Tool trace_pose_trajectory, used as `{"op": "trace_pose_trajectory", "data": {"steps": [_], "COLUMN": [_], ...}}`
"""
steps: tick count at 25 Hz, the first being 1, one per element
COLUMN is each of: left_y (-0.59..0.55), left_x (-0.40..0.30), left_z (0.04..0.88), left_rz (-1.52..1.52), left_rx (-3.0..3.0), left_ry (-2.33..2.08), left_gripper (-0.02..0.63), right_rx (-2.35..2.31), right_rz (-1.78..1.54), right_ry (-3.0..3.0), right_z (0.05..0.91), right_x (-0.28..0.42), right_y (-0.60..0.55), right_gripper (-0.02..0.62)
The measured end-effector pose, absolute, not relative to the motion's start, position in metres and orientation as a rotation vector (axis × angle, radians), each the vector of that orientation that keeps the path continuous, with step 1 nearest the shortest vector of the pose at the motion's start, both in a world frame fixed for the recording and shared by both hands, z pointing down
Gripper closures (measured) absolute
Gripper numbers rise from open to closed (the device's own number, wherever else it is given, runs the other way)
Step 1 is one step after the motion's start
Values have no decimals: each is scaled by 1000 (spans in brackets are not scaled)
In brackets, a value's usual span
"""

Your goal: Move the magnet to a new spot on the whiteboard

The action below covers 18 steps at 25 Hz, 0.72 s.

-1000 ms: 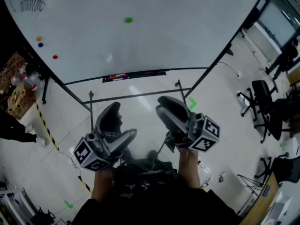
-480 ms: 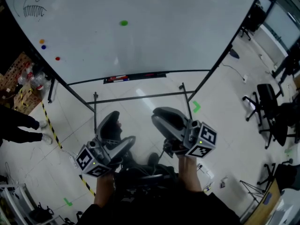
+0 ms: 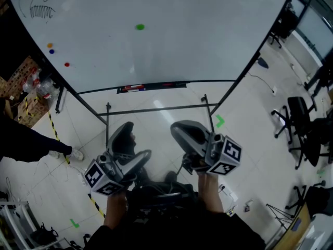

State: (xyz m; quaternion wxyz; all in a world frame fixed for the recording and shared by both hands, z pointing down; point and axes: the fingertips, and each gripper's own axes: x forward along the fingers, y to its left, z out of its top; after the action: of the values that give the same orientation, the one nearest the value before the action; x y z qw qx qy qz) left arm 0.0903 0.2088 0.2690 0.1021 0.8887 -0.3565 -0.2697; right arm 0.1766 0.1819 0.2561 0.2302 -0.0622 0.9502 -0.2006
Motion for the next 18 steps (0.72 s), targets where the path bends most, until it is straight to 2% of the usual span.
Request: {"op": "trace_pose_trajectory", "data": {"steps": [18], "left_y": [195], "left_x": [79], "left_z": [272], "left_rz": [-793], "left_rx": [2624], "left_ry": [-1039], "left_gripper": [202], "right_rx": [-164], "right_rz": [-543], "right_ry": [2630], "right_z": [258], "right_x": [162], "right_y": [173], "right_gripper": [571]}}
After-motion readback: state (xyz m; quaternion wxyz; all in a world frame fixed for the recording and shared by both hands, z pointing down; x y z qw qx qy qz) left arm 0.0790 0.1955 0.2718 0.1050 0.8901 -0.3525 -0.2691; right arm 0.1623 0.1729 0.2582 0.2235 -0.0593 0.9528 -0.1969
